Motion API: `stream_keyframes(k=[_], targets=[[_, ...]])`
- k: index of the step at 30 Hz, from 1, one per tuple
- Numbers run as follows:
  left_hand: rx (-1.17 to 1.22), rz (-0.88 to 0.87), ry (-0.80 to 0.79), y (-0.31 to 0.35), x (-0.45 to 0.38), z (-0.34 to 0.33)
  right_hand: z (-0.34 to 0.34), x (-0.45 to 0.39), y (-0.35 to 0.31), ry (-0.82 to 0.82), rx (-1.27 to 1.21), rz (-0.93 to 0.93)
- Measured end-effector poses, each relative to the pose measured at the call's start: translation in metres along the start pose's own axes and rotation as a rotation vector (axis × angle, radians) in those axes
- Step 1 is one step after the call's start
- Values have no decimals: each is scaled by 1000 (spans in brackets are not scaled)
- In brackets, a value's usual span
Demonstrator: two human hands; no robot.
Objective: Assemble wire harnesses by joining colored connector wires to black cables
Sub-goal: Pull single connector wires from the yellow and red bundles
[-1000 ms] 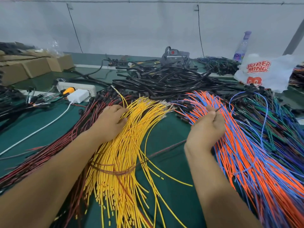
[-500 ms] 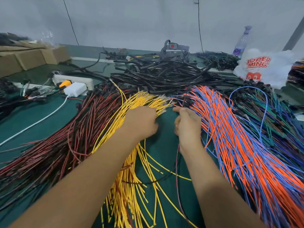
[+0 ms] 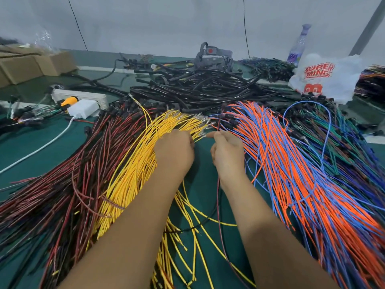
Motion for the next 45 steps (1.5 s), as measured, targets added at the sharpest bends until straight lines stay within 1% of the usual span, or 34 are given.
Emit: stream_keyframes(k=[2, 5, 7, 10, 13, 17, 20, 26, 32, 37, 42, 44, 45], targets=[[-25, 16, -11, 1, 2, -1, 0, 0, -1, -7, 7, 12], [-119, -40, 11, 7, 8, -1, 0, 0, -1, -9, 9, 14], [-139, -45, 26, 6, 9, 2, -1, 0, 0, -6, -3, 7], [-104, -3, 38, 0, 8, 9, -1, 0, 0, -11, -5, 7], [-105, -22, 37, 3, 8, 12, 0, 1, 0, -17, 7, 15], [-125, -37, -6, 6, 10, 5, 1, 1, 1, -16, 3, 1], [-138, -59, 2, 7, 10, 4, 1, 2, 0, -20, 3, 1], [13, -45, 55, 4, 7, 13, 1, 1, 0, -10, -4, -4], [2, -71, 1, 5, 10, 10, 1, 1, 0, -19, 14, 10], [-16, 13, 5, -3, 11, 14, 0, 1, -1, -17, 28, 18], [-105, -58, -40, 2, 15, 7, 0, 2, -7, -23, -34, 41], [-126, -92, -15, 7, 14, 8, 1, 3, -11, -18, -88, 63], [-63, -84, 33, 8, 13, 13, 2, 3, -12, -12, -102, 77]])
Point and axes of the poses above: each hand's wrist, its own x-axis away from the middle knuckle, its own z-axis out of the back of the hand, y = z × x, the point moved 9 cm from there along -x, towards the middle knuckle, and after that the axes turned 14 degrees about y, right-handed, at the moved point
